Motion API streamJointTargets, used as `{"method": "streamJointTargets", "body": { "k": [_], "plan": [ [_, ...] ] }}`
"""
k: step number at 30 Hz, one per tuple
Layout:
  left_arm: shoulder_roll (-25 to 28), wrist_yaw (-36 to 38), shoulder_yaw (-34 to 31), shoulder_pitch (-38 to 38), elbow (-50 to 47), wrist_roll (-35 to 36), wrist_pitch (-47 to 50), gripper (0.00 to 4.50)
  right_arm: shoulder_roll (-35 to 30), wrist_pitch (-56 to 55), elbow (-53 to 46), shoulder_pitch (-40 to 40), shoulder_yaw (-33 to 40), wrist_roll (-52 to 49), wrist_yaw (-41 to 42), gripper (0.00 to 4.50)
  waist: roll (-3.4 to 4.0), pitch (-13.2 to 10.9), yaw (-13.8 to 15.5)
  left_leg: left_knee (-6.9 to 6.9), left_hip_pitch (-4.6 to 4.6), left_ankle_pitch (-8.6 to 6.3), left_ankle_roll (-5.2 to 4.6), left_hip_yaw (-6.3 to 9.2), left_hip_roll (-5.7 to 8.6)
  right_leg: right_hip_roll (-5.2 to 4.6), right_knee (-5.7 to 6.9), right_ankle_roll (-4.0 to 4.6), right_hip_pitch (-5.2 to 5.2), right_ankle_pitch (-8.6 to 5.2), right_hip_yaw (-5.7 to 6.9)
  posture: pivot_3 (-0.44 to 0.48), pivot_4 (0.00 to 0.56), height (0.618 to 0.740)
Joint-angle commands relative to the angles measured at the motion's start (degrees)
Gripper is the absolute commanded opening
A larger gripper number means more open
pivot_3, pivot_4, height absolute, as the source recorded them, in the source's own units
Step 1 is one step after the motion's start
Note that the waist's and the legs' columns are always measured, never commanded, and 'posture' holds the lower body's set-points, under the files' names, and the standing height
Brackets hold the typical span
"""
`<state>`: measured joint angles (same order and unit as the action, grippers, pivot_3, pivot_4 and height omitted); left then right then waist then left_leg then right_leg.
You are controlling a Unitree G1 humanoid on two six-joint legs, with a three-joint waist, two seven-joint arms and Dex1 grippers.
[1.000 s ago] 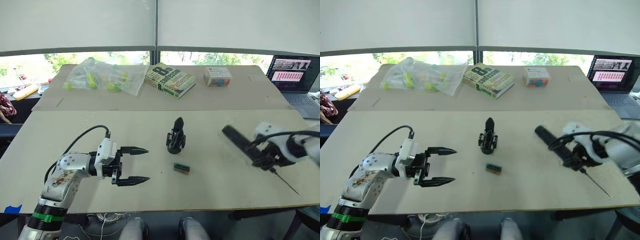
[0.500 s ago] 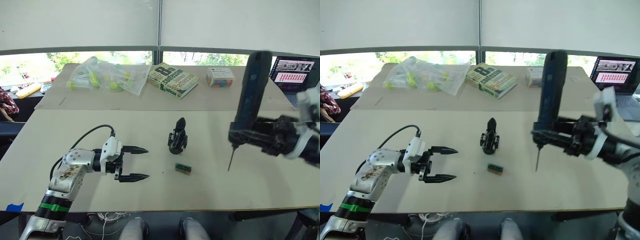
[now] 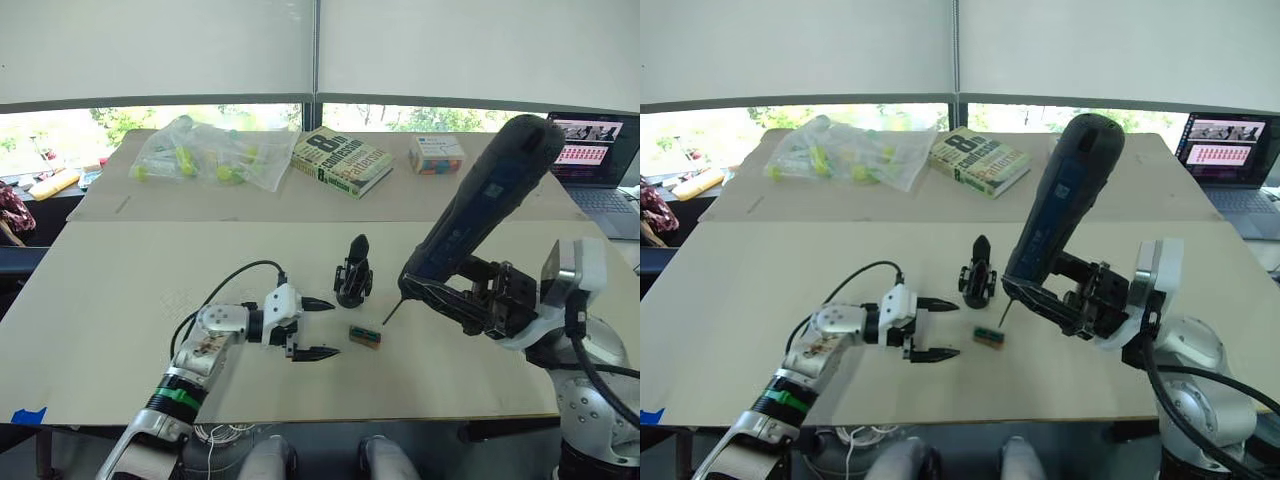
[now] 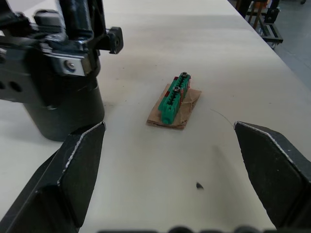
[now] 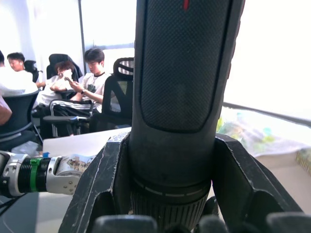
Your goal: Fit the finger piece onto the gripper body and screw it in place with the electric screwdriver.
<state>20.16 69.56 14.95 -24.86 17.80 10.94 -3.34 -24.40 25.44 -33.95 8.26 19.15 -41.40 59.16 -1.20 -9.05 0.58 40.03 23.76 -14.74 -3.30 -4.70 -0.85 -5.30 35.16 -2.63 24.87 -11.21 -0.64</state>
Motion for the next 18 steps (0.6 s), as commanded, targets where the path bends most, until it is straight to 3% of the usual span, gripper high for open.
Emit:
{"method": "streamJointTargets", "body": {
  "k": [1,18],
  "plan": [
    [-1.52,-0.04,1.16,-1.47,1.51,-0.87,-1.8,4.5,-1.47,-4.59,0.35,1.65,-0.28,-0.83,1.54,1.95,0.0,0.0,0.01,0.0,0.0,0.0,0.0,0.0,0.0,0.0,0.0,0.0,0.0,0.0,0.0,0.0,0.15,0.74],
    [-6.49,0.32,4.26,-3.75,5.96,-3.58,-3.46,4.5,-3.67,-13.27,6.37,-0.32,-6.06,2.53,3.11,1.95,0.0,0.0,0.19,0.03,0.0,-0.01,-0.01,0.01,-0.02,-0.05,-0.01,0.0,-0.06,0.01,0.0,0.0,0.15,0.74]
  ]
}}
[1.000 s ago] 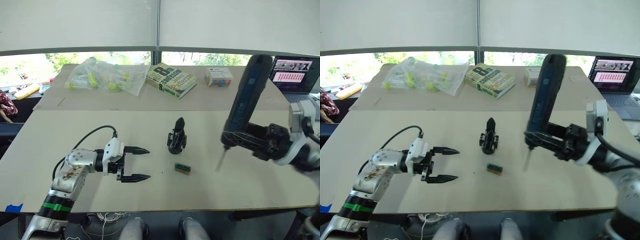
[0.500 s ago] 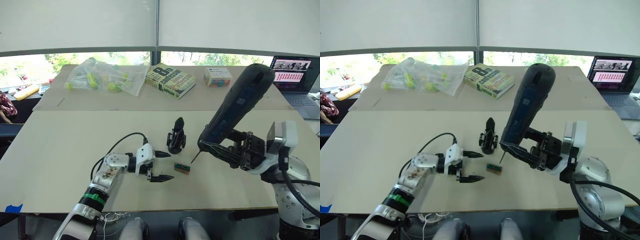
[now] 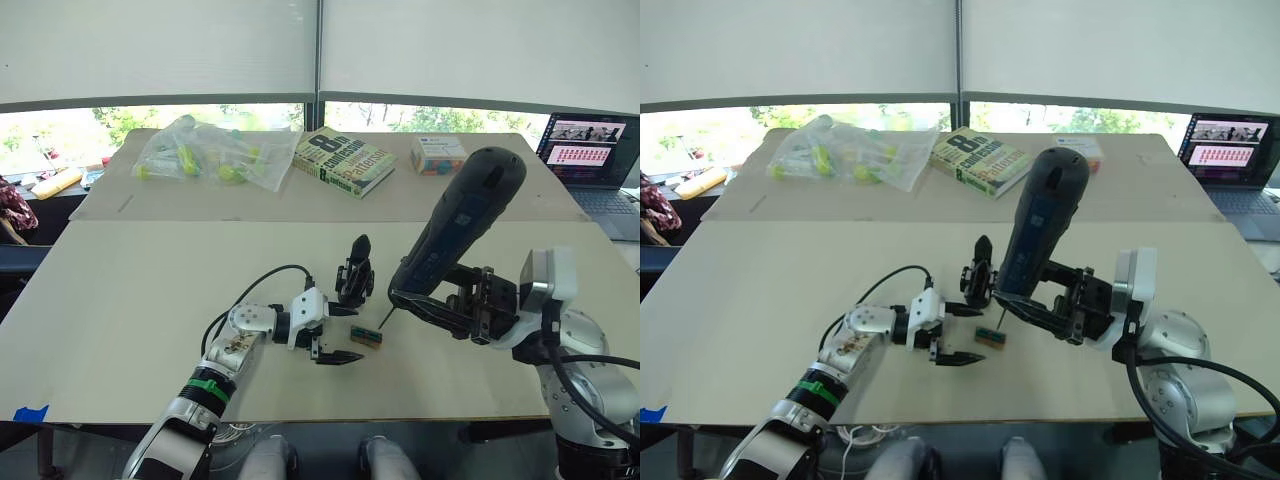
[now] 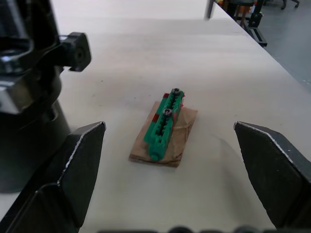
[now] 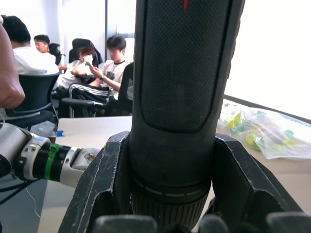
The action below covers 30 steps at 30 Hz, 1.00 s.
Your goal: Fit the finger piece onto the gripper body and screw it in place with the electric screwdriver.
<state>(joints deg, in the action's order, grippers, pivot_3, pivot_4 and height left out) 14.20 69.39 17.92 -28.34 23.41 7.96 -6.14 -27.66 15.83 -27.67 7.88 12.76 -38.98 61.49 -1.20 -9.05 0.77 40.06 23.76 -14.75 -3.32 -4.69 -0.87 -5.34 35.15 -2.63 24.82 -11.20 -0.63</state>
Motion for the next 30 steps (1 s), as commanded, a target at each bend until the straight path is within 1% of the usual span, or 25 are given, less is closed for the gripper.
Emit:
{"method": "streamJointTargets", "body": {
  "k": [1,8,16,25,30],
  "plan": [
    [-0.64,0.39,1.28,-0.33,0.46,-0.67,-0.66,4.5,-0.44,-4.27,0.75,-0.07,0.15,0.47,0.9,1.95,0.0,0.0,-0.01,0.0,0.0,0.0,0.0,0.0,0.0,0.0,0.0,0.0,0.0,0.0,0.0,0.0,0.15,0.74],
    [-0.88,-0.36,1.62,-0.79,1.18,-1.71,0.77,4.5,-0.24,-7.85,4.08,-1.34,-0.98,2.37,1.76,1.95,0.0,0.0,0.03,0.01,-0.02,0.0,0.0,0.0,0.0,0.0,0.0,-0.01,-0.03,0.0,0.0,0.0,0.15,0.74],
    [-0.47,-0.03,1.94,-1.16,1.26,-2.04,1.65,4.5,-0.08,-11.16,7.06,-0.76,-2.32,3.9,2.01,1.95,0.0,0.0,0.06,0.02,-0.04,0.0,-0.01,0.0,0.0,0.0,-0.01,-0.01,-0.06,0.0,0.0,0.0,0.15,0.74],
    [0.04,-0.29,2.18,-0.74,1.06,-2.28,2.29,4.5,0.13,-12.23,7.76,0.25,-3.66,4.21,1.3,1.95,0.0,0.0,0.05,0.01,-0.14,0.0,-0.01,0.01,-0.01,0.0,-0.02,-0.01,-0.15,0.0,0.0,0.0,0.15,0.74],
    [0.02,-0.83,2.25,-0.66,0.7,-2.36,2.51,4.5,-0.06,-12.13,7.46,0.51,-3.99,4.2,0.2,1.95,0.0,0.0,0.02,-0.03,-0.44,-0.03,-0.05,0.01,-0.05,-0.01,-0.1,-0.01,-0.45,0.0,0.02,0.0,0.15,0.74]
  ]
}}
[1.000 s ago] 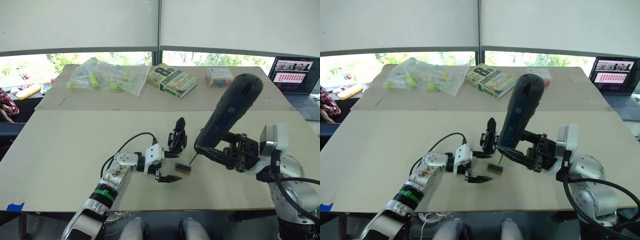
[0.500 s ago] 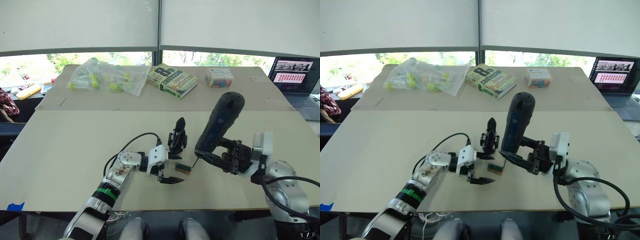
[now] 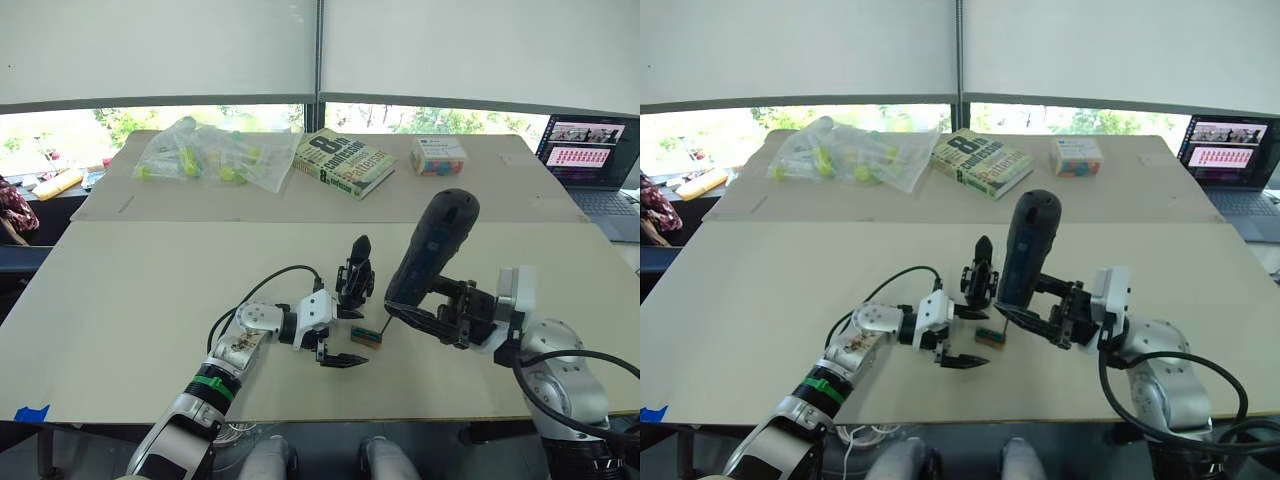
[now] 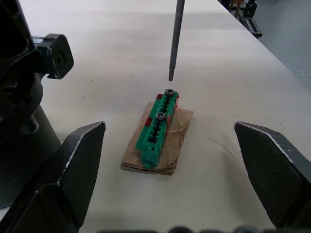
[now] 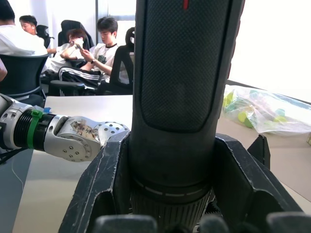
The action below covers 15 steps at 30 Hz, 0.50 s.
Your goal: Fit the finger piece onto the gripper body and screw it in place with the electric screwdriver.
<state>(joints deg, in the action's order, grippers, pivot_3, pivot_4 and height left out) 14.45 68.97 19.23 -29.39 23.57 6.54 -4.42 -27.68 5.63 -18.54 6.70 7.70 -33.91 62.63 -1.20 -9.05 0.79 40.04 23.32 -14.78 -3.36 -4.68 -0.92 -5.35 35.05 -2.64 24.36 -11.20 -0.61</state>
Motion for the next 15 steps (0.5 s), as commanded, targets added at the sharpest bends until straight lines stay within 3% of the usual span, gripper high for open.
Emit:
{"method": "streamJointTargets", "body": {
  "k": [1,15],
  "plan": [
    [-0.35,-0.51,0.88,0.34,0.52,-0.88,0.39,4.5,-0.09,-1.88,-1.7,1.74,0.98,-0.87,-1.17,1.95,0.0,0.0,-0.01,0.0,-0.01,0.0,0.0,0.0,0.0,-0.01,0.0,0.0,-0.01,0.0,-0.01,0.0,0.15,0.74],
    [-0.5,-0.19,1.39,0.62,0.22,-1.26,-0.06,4.5,-1.27,-0.48,-2.37,1.77,-0.23,-1.45,-1.47,1.95,0.0,0.0,0.0,0.0,-0.02,0.0,-0.01,0.0,0.0,-0.03,0.0,0.0,-0.02,0.0,-0.01,0.0,0.15,0.74]
  ]
}}
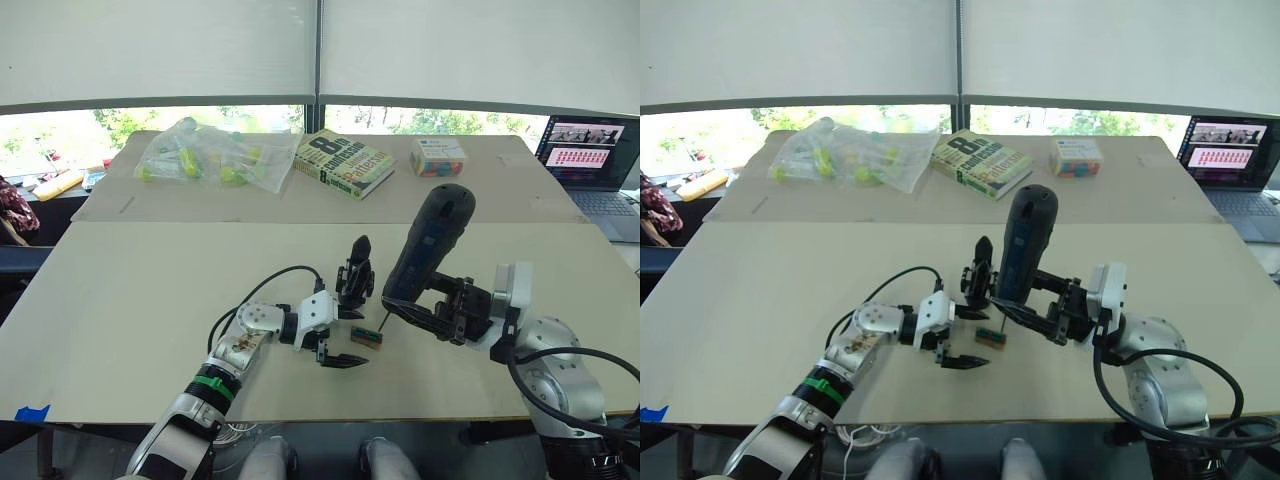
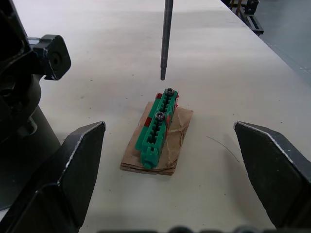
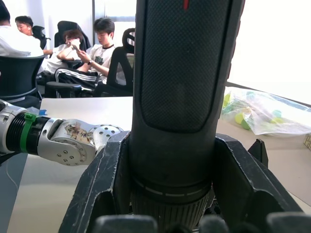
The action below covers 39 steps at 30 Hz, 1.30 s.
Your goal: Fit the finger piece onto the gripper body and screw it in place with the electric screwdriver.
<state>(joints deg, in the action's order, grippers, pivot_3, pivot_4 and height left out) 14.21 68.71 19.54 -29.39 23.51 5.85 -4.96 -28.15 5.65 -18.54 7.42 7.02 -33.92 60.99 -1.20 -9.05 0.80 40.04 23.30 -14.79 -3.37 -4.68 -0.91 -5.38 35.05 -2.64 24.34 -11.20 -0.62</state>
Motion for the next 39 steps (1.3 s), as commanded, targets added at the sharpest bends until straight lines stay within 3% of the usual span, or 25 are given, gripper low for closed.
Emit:
{"method": "streamJointTargets", "body": {
  "k": [1,39],
  "plan": [
    [-0.26,-0.03,1.03,0.65,0.31,-0.57,0.54,4.5,-0.99,-0.36,-2.44,0.98,0.37,-1.54,0.28,1.95,0.0,0.0,0.0,0.0,0.0,0.0,0.0,0.0,0.0,0.0,0.0,0.0,0.0,0.0,0.0,0.0,0.15,0.74],
    [0.48,0.32,1.17,1.57,0.02,-0.54,1.12,4.5,-2.43,0.03,-2.38,-0.21,-0.42,-1.65,-1.22,1.95,0.0,0.0,-0.09,-0.02,-0.02,-0.01,-0.01,0.0,-0.02,0.0,-0.01,0.0,-0.01,0.0,0.0,0.0,0.15,0.74]
  ]
}}
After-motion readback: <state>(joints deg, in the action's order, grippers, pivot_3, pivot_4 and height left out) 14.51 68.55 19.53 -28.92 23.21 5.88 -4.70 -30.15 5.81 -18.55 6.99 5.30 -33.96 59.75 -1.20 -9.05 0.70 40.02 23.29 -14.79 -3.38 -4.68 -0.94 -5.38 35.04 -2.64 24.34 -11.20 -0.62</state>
